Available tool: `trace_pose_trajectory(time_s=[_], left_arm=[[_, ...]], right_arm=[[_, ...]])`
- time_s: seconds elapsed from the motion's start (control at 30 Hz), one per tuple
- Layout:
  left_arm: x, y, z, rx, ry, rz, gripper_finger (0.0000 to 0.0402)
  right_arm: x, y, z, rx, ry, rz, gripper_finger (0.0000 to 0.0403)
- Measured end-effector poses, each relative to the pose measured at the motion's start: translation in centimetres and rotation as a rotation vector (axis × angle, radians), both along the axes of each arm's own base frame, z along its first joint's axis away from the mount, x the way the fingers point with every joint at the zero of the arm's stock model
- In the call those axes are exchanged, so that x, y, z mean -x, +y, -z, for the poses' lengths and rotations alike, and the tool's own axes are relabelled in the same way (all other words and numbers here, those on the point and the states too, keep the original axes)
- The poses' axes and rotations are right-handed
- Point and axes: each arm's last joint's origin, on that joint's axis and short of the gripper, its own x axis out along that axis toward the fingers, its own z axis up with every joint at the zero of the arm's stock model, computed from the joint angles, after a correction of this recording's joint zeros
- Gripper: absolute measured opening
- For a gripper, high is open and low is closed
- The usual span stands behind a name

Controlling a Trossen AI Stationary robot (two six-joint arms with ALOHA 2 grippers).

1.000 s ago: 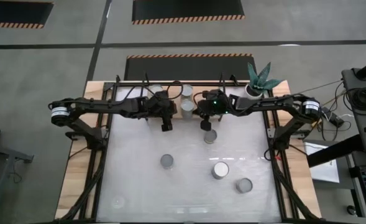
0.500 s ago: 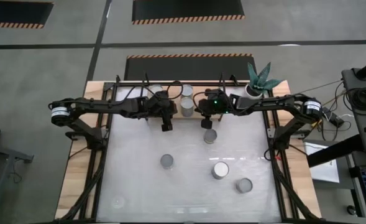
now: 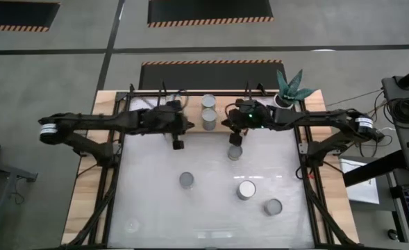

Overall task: Pick and place cans onto a shelf
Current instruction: Put the canned sliced peaches on the shelf

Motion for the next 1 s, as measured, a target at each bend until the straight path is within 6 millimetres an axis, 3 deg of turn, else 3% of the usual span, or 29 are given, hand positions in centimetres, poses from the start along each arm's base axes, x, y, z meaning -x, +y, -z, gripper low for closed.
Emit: trace_pose_trajectory(time_s=[0.2,0.43,0.6,0.77,1.0], left_arm=[[3.0,-3.0,-2.6,-0.116,-0.274,0.149,0.0000],[5.7,-3.5,-2.9,-0.146,-0.399,0.164,0.0000],[6.7,-3.5,-3.5,-0.140,-0.437,0.159,0.0000],[7.0,-3.5,-3.4,-0.123,-0.420,0.155,0.0000],[6.8,-3.5,-3.2,-0.130,-0.404,0.158,0.0000]], right_arm=[[0.9,4.8,-2.8,-0.079,-0.109,-0.109,0.0013],[1.3,8.9,-3.4,-0.242,0.008,-0.149,0.0013],[1.4,9.0,-2.7,-0.337,0.310,0.071,0.0013],[1.6,8.0,-0.5,-0.459,0.623,0.337,0.0013],[-0.1,7.6,2.0,-0.511,0.715,0.424,0.0016]])
